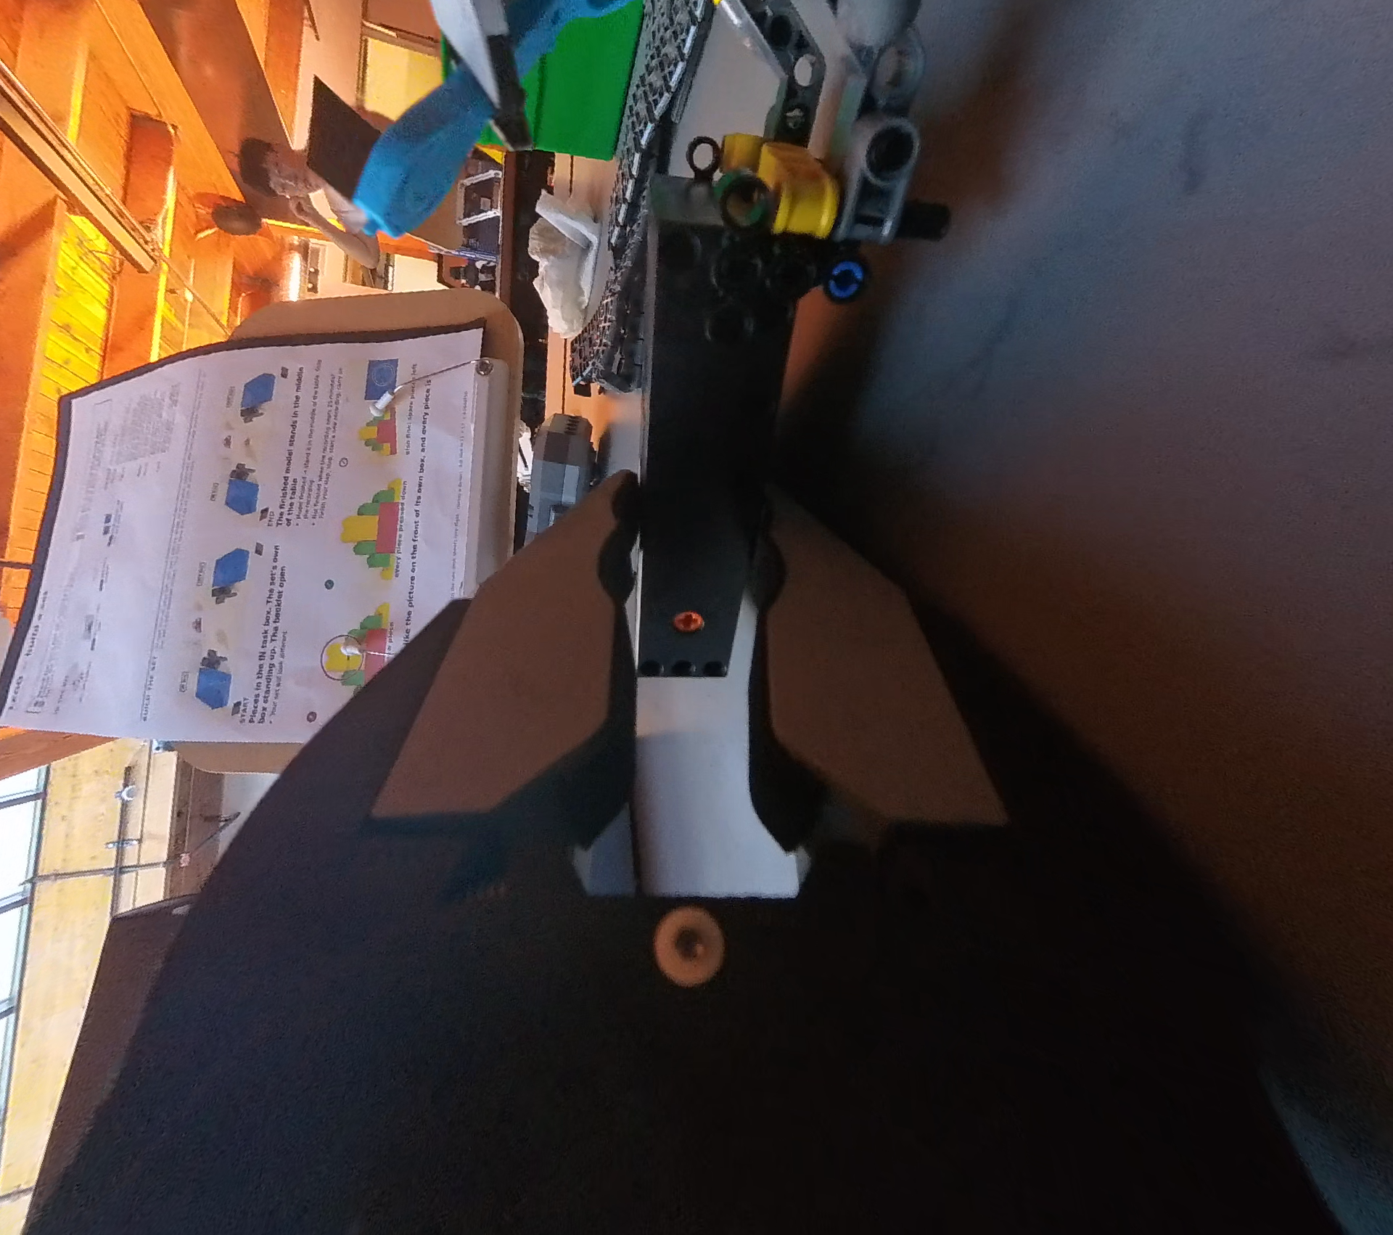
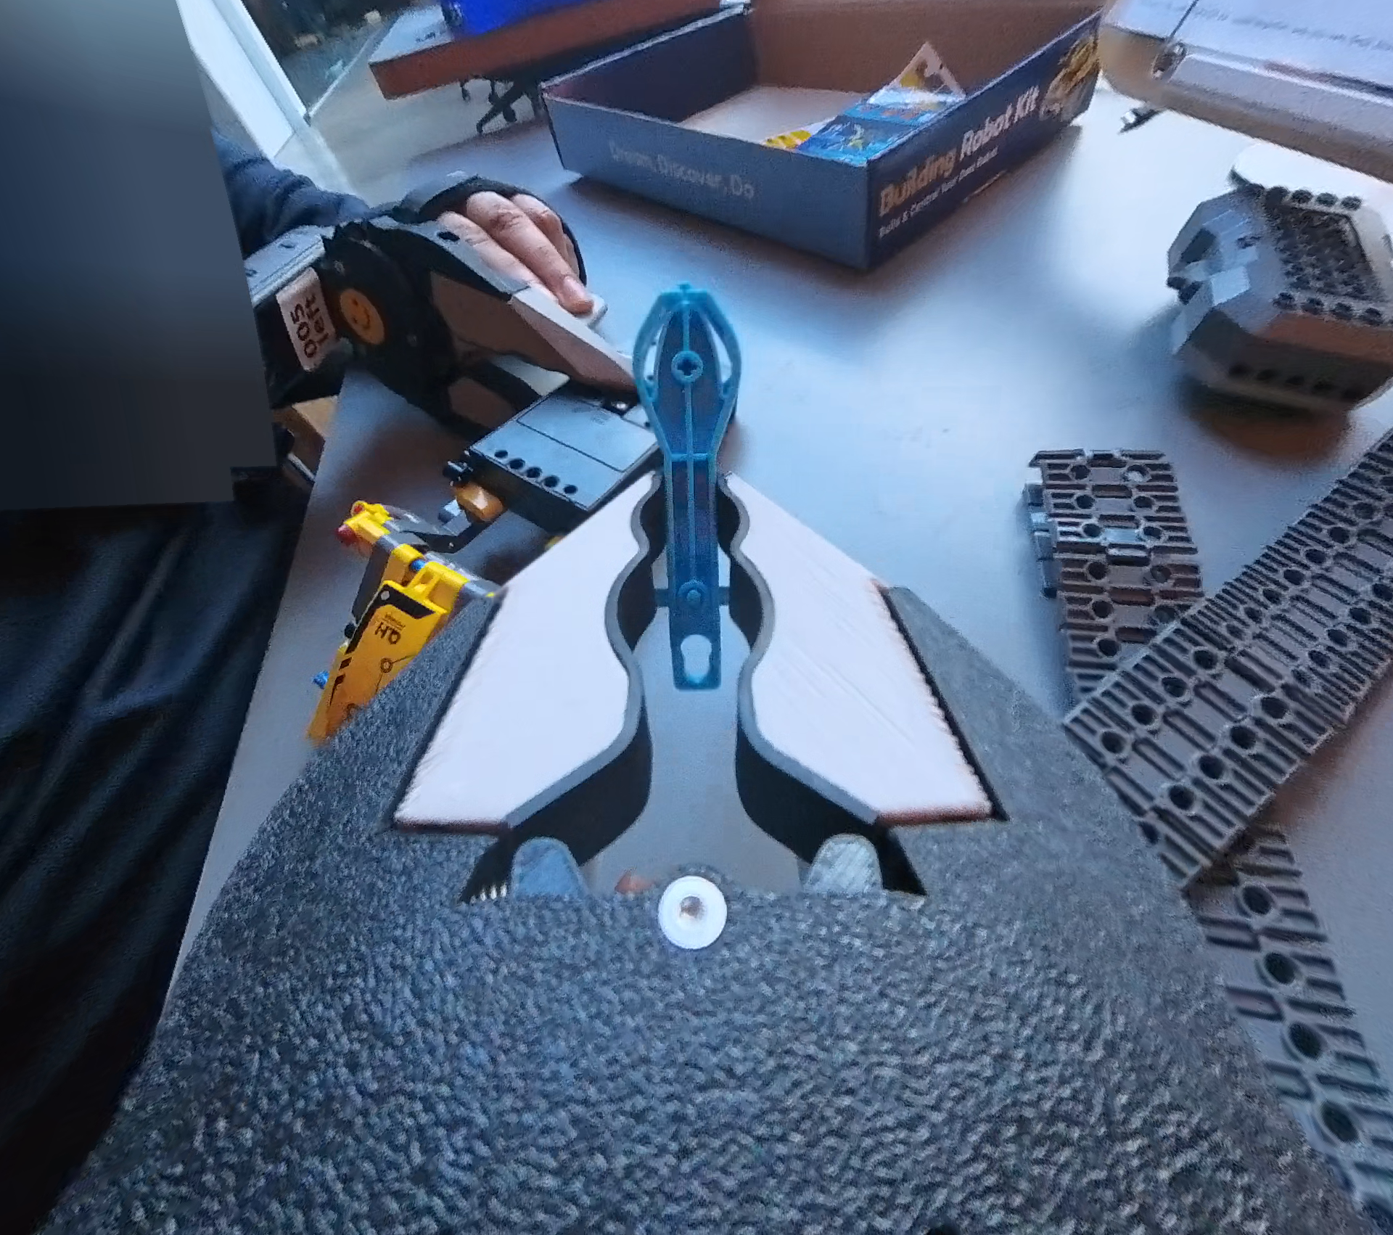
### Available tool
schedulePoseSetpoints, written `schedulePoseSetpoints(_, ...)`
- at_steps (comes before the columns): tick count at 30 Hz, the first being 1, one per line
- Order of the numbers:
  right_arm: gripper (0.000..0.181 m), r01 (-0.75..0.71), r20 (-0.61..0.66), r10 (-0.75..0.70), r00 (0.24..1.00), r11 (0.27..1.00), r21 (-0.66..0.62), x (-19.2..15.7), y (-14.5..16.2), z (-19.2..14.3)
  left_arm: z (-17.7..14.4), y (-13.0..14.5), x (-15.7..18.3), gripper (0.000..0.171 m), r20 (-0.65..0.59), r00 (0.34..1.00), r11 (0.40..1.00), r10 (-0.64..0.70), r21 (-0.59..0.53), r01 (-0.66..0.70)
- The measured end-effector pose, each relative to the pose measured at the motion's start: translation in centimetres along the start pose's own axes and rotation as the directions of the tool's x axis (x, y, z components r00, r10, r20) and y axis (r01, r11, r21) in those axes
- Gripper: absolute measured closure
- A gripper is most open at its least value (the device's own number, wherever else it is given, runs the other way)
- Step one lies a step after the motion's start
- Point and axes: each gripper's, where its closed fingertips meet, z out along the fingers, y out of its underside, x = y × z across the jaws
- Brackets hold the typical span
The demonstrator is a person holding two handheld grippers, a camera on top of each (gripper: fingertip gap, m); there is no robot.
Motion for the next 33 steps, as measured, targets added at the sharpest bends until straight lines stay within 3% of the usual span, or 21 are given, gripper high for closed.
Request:
schedulePoseSetpoints(6, 0.173, 0.030, -0.065, -0.041, 0.997, 0.988, -0.153, 0.4, 2.5, -0.1, 0.2, 0.0, -0.1, 0.144, 0.005, 1.000, 1.000, -0.009, -0.006, 0.009)
schedulePoseSetpoints(16, 0.173, 0.070, -0.021, -0.082, 0.996, 0.937, -0.341, -0.1, 5.8, -0.3, 0.3, 0.0, -0.1, 0.145, 0.008, 1.000, 1.000, -0.011, -0.010, 0.011)
schedulePoseSetpoints(25, 0.173, -0.008, 0.039, 0.022, 0.999, 0.944, -0.331, -1.9, 6.0, -1.5, 0.6, -0.7, 0.2, 0.145, 0.012, 1.000, 1.000, 0.004, -0.019, -0.004)
schedulePoseSetpoints(29, 0.173, 0.012, -0.053, -0.038, 0.998, 0.904, -0.428, -0.4, 7.7, -1.9, 0.4, -1.0, 0.3, 0.145, 0.007, 1.000, 1.000, 0.008, -0.017, -0.008)
schedulePoseSetpoints(33, 0.173, -0.015, -0.080, -0.022, 0.997, 0.904, -0.428, 0.2, 7.8, -1.9, 0.5, -1.0, 0.2, 0.145, 0.009, 1.000, 1.000, 0.017, -0.026, -0.017)
